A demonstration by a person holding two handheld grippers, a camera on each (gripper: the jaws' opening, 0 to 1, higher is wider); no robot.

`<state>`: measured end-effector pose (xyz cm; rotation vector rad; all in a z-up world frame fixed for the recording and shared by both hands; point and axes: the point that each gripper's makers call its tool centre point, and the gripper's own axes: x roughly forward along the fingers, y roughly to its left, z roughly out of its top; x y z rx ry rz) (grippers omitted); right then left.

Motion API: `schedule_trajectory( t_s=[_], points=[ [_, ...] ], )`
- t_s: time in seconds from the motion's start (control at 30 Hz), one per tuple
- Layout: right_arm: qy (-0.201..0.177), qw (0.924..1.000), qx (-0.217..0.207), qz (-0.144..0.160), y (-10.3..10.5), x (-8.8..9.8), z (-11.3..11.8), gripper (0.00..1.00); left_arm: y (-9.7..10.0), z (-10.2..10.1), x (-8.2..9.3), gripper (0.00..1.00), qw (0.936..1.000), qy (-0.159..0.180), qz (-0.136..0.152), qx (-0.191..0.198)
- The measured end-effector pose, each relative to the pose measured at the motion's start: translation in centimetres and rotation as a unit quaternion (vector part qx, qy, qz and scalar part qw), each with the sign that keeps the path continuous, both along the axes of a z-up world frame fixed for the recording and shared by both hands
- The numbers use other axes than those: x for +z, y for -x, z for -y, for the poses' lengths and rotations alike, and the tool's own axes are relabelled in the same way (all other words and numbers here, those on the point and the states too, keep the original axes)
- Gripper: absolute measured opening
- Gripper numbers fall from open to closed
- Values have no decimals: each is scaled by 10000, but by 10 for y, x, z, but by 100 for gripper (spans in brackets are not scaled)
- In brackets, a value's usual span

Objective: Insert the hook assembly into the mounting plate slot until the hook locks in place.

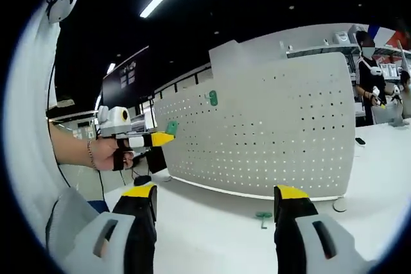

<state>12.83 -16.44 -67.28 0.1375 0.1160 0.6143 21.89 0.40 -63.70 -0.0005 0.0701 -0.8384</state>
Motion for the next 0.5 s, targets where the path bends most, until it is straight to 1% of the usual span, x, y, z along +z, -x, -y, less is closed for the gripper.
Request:
schedule_trajectory(
  t_s=[0.2, 0.37, 0.5],
  points=[
    [-83, 9996, 281, 38, -3, 7, -15, 71, 1, -1, 1, 2, 10000, 15, 9, 25],
    [-72, 9985, 538, 122, -10, 13, -36, 70, 3, -3, 0, 2, 10000, 43, -5, 68],
    [-181, 9974, 672, 175, -15, 19, -52, 68, 5, -4, 0, 2, 9999, 57, -11, 88]
  ],
)
